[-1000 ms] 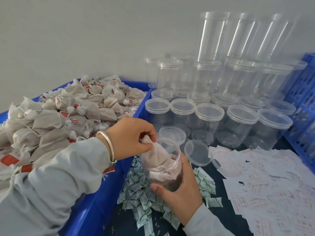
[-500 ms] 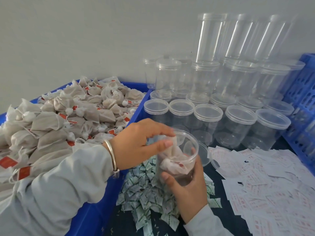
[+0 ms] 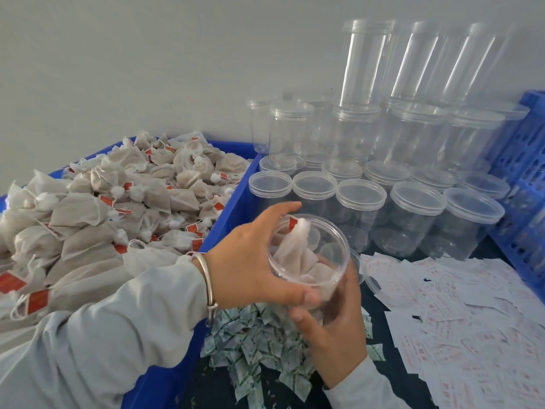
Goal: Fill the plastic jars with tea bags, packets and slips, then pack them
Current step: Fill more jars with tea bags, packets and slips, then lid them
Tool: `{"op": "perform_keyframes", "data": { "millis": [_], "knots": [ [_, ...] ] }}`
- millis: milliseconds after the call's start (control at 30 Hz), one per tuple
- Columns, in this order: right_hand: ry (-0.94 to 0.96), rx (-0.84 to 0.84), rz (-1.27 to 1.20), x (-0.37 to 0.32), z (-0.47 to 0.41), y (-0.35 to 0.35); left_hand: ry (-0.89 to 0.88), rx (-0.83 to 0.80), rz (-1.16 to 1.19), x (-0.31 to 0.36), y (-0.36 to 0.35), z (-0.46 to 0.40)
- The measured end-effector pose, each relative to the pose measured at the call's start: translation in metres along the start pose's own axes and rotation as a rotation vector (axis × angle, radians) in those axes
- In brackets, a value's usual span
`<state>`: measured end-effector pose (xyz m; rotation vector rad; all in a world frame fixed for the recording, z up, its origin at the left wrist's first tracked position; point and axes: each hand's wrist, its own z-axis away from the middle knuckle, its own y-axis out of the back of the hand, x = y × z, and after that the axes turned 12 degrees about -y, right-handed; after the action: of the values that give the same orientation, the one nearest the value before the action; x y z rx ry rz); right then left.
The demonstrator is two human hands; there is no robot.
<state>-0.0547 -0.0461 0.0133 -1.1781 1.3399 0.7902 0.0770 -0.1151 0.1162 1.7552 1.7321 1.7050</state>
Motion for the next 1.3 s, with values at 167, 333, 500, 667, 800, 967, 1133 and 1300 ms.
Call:
{"op": "perform_keyframes", "data": {
  "millis": [167,333,500,667,800,967,1133,1300],
  "knots": [
    [-0.064,0.075,0.312,0.007,-0.006,0.008,0.131,0.39,0.083,-0.012,0.012,-0.006],
    [-0.037,-0.194,1.219,0.021,-0.006,0.009,0.235,0.561,0.175,-0.019,0.021,-0.008],
    [0.028,-0.189,1.247,0.021,-0.008,0.01,0.263,0.46,0.138,-0.018,0.012,-0.007],
    [0.121,-0.096,1.198,0.018,-0.012,0.009,0.243,0.341,0.014,-0.011,0.006,-0.006],
    [0.082,-0.113,1.244,0.018,-0.015,0.011,0.258,0.288,0.006,-0.011,0.006,-0.007],
    [0.284,0.065,1.104,0.019,-0.016,0.013,0.271,0.233,-0.031,-0.015,0.005,-0.008],
    [0.204,0.294,0.856,0.007,-0.018,0.021,0.287,0.248,-0.019,-0.016,0.005,-0.008],
    [0.378,0.548,0.556,-0.019,-0.017,0.026,0.293,0.135,-0.076,-0.015,0.001,-0.007]
  ]
}}
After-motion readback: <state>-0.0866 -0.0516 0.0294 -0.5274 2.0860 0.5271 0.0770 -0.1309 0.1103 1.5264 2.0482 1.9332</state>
